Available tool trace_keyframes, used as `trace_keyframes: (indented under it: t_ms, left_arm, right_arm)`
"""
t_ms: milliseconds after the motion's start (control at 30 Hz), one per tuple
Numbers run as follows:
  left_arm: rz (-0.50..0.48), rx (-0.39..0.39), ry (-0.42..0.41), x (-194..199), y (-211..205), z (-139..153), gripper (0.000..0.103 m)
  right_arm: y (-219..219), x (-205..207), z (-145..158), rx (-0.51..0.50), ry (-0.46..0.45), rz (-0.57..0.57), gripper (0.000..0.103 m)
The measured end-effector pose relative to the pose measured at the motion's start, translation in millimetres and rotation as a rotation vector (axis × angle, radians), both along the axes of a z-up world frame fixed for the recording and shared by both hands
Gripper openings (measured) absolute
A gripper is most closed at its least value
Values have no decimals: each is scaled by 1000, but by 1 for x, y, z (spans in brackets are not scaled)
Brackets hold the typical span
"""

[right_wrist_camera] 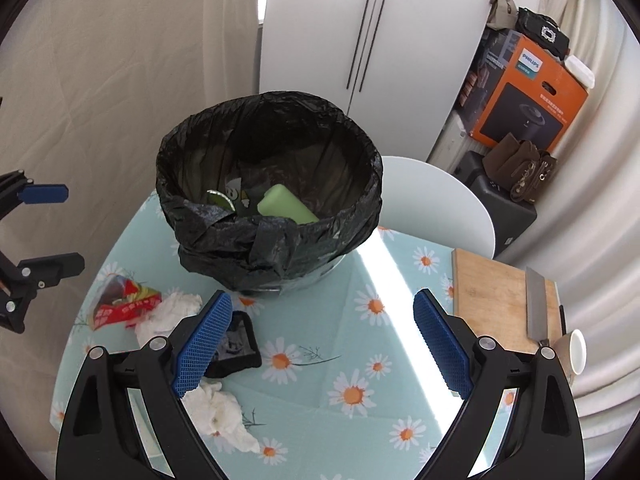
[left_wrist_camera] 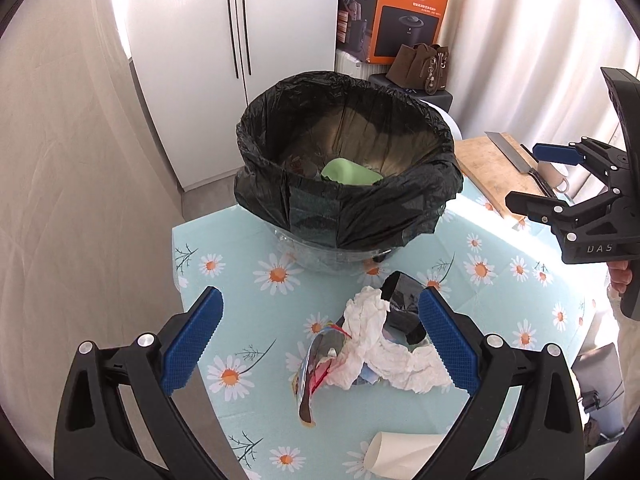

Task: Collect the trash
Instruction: 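Move the right tool back over the remaining trash on the table, then close the left gripper on the white paper cup while the right gripper grasps a white tissue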

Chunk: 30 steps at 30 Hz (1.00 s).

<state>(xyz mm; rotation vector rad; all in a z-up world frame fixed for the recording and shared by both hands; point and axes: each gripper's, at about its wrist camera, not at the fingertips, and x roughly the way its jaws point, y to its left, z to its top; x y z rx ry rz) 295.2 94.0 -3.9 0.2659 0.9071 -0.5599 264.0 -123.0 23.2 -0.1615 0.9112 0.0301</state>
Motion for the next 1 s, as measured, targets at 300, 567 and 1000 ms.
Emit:
trace_keyframes:
  t_ms: [300, 567, 1000]
  left_arm:
    - [-73, -29, 50, -32, 21, -34, 96]
    - [-113, -11, 61, -66, 32, -54, 96]
    - [-30, 18, 90, -118, 36, -69, 96]
  right_arm:
    - [21, -41, -25, -4, 84, -60, 87]
    - [35, -70, -46, -1, 131, -57, 87]
    - [39, -89, -65, 25, 163, 88, 87]
